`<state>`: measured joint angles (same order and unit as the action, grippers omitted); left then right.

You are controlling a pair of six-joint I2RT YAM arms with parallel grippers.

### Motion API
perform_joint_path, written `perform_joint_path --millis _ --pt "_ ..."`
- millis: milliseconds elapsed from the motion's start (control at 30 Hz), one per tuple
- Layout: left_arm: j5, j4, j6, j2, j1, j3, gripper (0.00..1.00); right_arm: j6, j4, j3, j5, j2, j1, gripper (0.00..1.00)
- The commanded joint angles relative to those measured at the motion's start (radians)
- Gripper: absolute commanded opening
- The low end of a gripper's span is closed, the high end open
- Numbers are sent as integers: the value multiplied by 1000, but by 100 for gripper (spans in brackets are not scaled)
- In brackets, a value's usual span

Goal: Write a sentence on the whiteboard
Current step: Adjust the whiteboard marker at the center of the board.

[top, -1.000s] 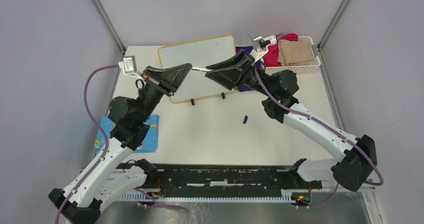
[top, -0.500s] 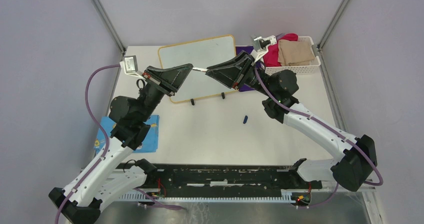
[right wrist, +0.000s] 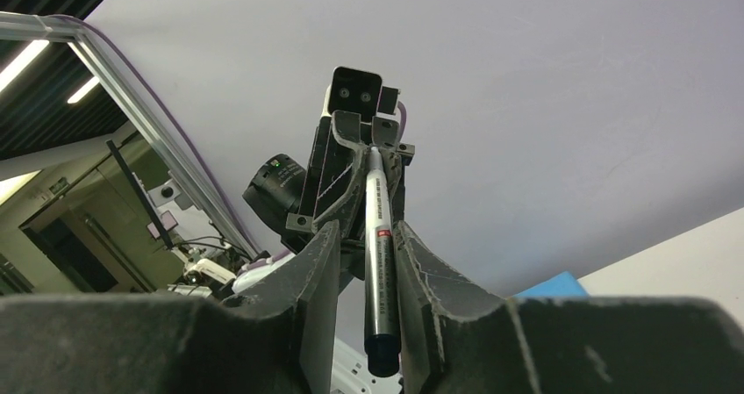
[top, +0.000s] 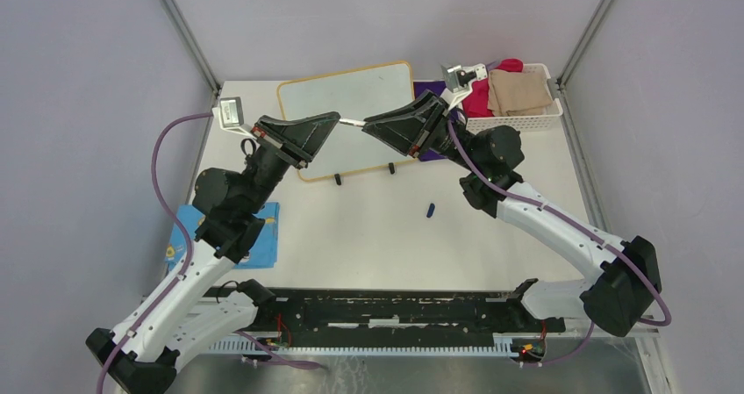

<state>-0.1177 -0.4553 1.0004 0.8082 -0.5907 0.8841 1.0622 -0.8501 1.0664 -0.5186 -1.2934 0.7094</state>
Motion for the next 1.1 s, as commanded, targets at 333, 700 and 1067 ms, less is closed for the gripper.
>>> perform_joint_path --millis 333,700,1067 --pt "-11 -19 21 8 2 -8 2 42 -110 1 -6 6 1 32" --pt "-19 -18 26 10 1 -14 2 48 -113 -15 25 9 1 30" --pt "-23 -14 22 5 2 -20 2 50 -123 -25 44 12 2 23"
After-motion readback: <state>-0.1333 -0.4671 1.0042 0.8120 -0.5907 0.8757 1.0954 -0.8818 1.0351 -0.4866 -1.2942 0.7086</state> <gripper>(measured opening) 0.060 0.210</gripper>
